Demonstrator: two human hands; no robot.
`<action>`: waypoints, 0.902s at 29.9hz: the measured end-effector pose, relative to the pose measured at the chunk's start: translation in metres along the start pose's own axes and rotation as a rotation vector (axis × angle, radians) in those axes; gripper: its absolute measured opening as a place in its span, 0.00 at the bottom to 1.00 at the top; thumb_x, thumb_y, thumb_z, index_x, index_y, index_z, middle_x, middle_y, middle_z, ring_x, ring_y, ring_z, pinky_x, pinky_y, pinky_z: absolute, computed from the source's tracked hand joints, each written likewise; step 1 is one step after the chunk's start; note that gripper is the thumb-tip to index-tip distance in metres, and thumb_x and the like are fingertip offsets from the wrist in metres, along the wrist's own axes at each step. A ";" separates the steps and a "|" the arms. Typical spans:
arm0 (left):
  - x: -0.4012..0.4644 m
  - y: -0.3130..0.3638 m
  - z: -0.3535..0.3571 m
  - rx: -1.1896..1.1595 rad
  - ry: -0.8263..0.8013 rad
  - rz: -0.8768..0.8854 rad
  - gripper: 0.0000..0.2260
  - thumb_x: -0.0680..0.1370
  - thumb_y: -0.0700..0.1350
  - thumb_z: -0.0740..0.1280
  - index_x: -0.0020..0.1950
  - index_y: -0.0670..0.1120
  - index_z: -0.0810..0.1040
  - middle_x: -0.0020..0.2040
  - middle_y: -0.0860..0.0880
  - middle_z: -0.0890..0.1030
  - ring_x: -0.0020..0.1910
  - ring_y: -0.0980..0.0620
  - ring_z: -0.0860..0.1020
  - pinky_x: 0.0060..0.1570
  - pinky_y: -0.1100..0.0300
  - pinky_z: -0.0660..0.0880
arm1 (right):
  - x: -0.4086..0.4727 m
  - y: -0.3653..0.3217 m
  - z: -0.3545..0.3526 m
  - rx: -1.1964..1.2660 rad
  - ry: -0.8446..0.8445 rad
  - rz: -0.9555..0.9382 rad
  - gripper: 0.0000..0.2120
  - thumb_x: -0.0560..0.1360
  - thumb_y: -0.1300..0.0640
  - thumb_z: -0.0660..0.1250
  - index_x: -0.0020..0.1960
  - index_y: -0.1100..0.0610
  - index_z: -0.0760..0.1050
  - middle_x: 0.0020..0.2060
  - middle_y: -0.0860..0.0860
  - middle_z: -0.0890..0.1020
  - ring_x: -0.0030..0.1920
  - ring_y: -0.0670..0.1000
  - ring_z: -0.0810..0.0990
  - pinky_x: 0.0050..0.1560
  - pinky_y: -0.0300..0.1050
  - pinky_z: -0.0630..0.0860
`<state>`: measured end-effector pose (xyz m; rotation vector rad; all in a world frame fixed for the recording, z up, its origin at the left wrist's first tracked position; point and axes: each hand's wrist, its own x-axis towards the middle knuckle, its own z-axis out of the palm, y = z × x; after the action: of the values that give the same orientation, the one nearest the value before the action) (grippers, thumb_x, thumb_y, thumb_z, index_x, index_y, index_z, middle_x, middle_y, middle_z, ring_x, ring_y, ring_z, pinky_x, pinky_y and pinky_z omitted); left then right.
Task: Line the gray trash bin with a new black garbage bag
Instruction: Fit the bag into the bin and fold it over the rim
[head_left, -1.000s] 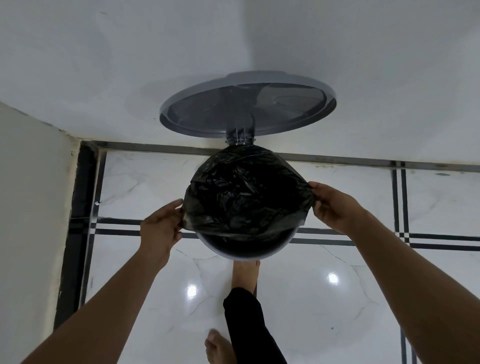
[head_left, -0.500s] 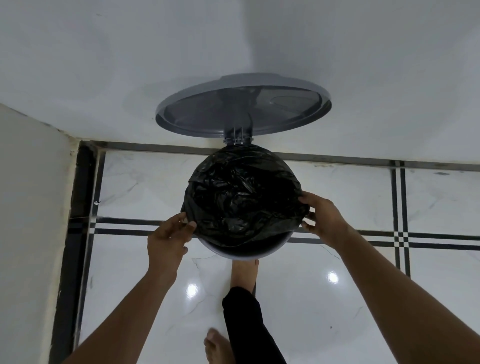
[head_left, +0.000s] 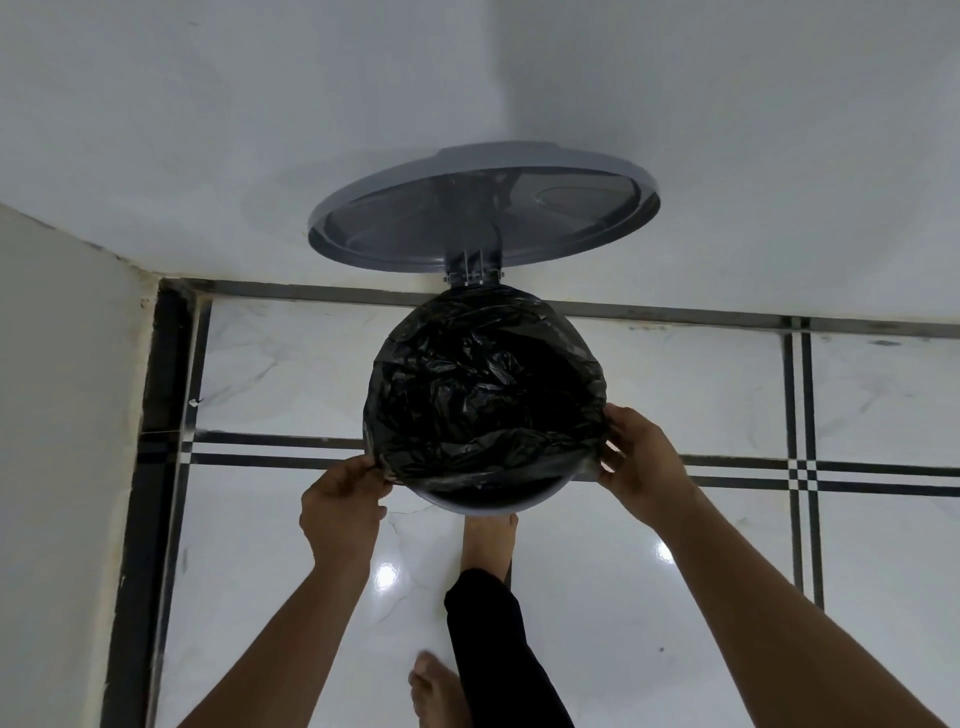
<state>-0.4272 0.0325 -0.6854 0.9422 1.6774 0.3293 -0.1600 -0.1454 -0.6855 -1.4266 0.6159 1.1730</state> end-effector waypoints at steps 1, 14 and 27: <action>-0.001 0.000 0.002 -0.037 -0.014 -0.038 0.02 0.76 0.42 0.74 0.46 0.47 0.86 0.39 0.48 0.88 0.44 0.47 0.87 0.40 0.54 0.79 | -0.002 0.000 -0.001 -0.008 -0.018 0.019 0.08 0.74 0.54 0.71 0.52 0.53 0.85 0.48 0.49 0.85 0.46 0.51 0.82 0.44 0.48 0.79; -0.033 -0.005 0.006 0.095 -0.029 0.089 0.26 0.70 0.34 0.77 0.60 0.58 0.80 0.48 0.64 0.85 0.42 0.63 0.85 0.52 0.54 0.78 | -0.018 0.042 -0.017 0.054 0.001 0.001 0.10 0.70 0.60 0.79 0.44 0.49 0.80 0.45 0.51 0.84 0.40 0.48 0.81 0.42 0.43 0.77; -0.039 -0.020 0.027 0.294 -0.010 0.051 0.12 0.73 0.41 0.77 0.50 0.54 0.79 0.42 0.57 0.85 0.42 0.61 0.81 0.43 0.66 0.72 | -0.021 0.053 -0.017 0.167 -0.114 0.110 0.08 0.76 0.57 0.74 0.55 0.51 0.82 0.44 0.50 0.82 0.42 0.48 0.79 0.44 0.45 0.76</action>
<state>-0.4089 -0.0153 -0.6805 1.2024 1.7233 0.1120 -0.2094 -0.1786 -0.6909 -1.1894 0.7024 1.2504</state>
